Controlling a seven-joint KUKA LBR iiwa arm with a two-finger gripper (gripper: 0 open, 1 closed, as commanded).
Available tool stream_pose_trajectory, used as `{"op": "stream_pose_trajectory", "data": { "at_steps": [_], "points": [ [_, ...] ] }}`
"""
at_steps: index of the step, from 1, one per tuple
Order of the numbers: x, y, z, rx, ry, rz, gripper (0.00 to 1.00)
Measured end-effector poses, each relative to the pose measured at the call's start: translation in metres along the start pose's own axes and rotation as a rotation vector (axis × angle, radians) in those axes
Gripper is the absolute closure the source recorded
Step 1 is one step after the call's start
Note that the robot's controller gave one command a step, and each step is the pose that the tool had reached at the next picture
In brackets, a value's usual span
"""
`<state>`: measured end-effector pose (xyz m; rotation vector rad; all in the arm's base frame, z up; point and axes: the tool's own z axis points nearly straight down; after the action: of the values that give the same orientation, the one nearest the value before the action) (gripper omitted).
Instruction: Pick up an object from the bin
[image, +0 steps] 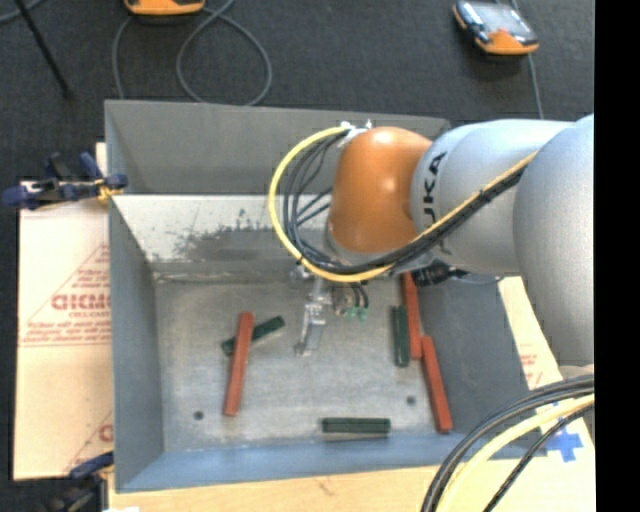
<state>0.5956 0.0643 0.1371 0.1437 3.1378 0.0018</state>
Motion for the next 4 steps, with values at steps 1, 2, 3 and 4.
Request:
{"op": "stream_pose_trajectory", "data": {
  "at_steps": [1, 2, 3, 4],
  "points": [
    [-0.038, 0.026, -0.073, 0.001, -0.011, -0.261, 0.0],
    [0.017, 0.025, 0.038, 0.0, 0.008, -0.205, 0.0],
    [-0.038, 0.014, 0.068, 0.0, -0.004, -0.145, 0.0],
    [-0.038, 0.015, 0.066, -0.002, -0.005, -0.145, 1.0]
  ]
}}
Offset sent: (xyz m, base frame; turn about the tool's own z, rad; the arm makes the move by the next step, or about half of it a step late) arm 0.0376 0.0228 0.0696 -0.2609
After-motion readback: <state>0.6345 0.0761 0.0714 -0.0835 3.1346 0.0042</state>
